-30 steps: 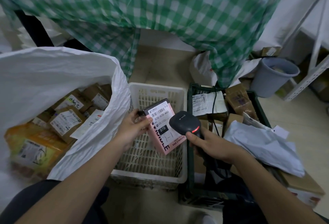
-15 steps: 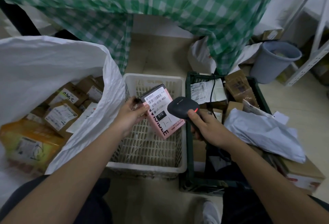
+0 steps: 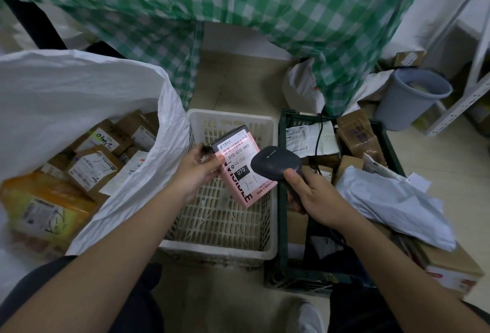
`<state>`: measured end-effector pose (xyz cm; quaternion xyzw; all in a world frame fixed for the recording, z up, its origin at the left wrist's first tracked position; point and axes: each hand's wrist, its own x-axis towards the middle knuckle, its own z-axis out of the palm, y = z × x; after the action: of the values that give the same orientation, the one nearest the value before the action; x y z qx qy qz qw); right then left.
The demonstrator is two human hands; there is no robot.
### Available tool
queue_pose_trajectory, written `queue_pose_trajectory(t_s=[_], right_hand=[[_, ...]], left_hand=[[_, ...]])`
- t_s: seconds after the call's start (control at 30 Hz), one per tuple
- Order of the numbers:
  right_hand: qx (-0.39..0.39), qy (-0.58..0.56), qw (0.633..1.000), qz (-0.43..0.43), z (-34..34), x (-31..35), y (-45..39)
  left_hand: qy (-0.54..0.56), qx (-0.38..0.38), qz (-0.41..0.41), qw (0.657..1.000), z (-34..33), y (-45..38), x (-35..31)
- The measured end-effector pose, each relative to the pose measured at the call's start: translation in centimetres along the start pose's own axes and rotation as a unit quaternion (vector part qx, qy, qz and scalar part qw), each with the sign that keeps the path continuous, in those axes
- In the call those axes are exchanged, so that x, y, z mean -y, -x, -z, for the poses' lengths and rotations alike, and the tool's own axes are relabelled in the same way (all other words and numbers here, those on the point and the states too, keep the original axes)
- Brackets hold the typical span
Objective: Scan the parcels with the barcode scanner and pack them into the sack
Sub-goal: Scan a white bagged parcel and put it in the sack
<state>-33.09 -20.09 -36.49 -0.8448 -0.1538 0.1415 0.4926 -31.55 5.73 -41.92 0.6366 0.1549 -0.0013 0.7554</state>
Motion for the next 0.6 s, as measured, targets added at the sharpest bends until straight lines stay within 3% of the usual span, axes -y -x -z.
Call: queue_pose_trajectory(t_s=[0.33,0.6], right_hand=[[-0.001,0.000,1.000,0.000,-0.1,0.1,-0.1],[-0.055,-0.059,0.997,0.009,-0.9,1.8,-0.6]], left_hand=[[0.002,-0.001,0.010,1.000,0.2,0.7,-0.1],[-0.043,-0.019,-0.021,0.999,0.8,6.0,-2.9]])
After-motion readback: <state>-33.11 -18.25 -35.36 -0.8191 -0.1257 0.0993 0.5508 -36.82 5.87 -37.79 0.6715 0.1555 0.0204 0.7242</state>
